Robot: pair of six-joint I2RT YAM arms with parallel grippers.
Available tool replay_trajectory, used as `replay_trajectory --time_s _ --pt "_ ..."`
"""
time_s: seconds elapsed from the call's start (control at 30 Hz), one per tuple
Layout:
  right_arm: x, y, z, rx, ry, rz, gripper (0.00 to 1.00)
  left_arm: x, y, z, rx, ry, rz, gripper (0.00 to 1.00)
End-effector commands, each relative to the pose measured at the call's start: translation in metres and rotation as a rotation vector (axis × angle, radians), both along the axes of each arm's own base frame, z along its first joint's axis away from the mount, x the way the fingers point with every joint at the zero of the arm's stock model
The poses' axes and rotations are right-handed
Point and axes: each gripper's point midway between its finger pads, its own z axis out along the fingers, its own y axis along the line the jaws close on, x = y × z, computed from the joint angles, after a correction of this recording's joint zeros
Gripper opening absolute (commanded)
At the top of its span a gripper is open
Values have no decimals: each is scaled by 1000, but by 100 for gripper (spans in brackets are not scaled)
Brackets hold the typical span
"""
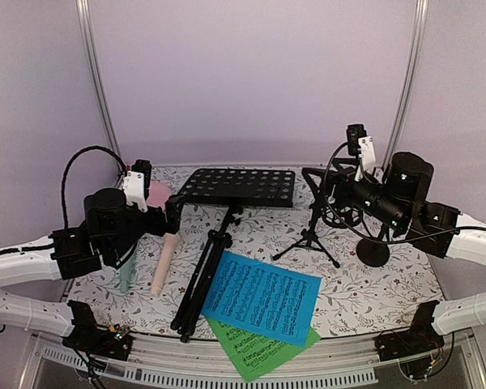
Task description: Pack up the instrument practice props
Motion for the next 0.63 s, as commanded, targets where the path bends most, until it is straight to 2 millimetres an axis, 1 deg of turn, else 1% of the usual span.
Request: replay_trajectory --time_s 0.0,0.07,0.17,0.23,0.33,0.5,0.6 --pt "14 -54 -8 15 -14 -121 99 1 29 10 -22 -63 125 99" --pt "15 -60 -15 9 -9 -142 99 1 30 11 -25 -70 123 99" --pt "22 -60 -24 -13 0 -165 99 3 28 9 -9 -71 121 99" --pt "26 -55 -29 -32 11 -158 99 4 26 5 2 -64 121 99" --pt "26 -49 -34 -51 15 -130 99 6 23 2 12 -57 112 99" --pt "20 -50 -28 -33 -11 -115 99 6 18 0 15 -49 89 99" --pt "15 -59 -21 0 -43 -130 99 3 17 3 -7 -53 73 99"
